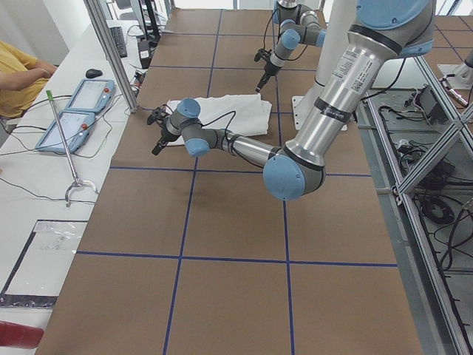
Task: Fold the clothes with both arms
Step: 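Bring both grippers back beside the folded shirt's sides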
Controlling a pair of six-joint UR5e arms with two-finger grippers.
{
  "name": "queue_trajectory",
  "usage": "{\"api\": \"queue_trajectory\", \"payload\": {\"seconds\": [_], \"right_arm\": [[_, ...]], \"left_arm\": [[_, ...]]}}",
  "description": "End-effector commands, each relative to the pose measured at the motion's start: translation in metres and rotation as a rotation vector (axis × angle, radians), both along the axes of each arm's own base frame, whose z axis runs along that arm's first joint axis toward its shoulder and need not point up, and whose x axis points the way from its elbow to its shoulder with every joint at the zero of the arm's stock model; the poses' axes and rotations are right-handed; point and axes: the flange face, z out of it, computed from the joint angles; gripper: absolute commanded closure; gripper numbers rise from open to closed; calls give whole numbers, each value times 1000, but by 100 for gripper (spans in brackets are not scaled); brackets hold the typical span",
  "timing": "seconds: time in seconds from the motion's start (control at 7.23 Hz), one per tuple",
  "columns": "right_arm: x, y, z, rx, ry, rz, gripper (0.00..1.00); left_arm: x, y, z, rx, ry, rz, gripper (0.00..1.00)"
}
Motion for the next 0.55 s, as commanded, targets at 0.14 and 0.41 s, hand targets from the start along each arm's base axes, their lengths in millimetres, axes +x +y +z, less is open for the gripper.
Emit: {"api": "queue_trajectory", "payload": {"seconds": [0.14, 0.41], "right_arm": [[55, -71, 17, 62, -126, -47, 0], [77, -76, 66, 100, -196, -52, 0]], "left_arm": [[6, 87, -58, -135, 214, 48, 0], [16, 214, -124, -320, 277, 107, 0]]}}
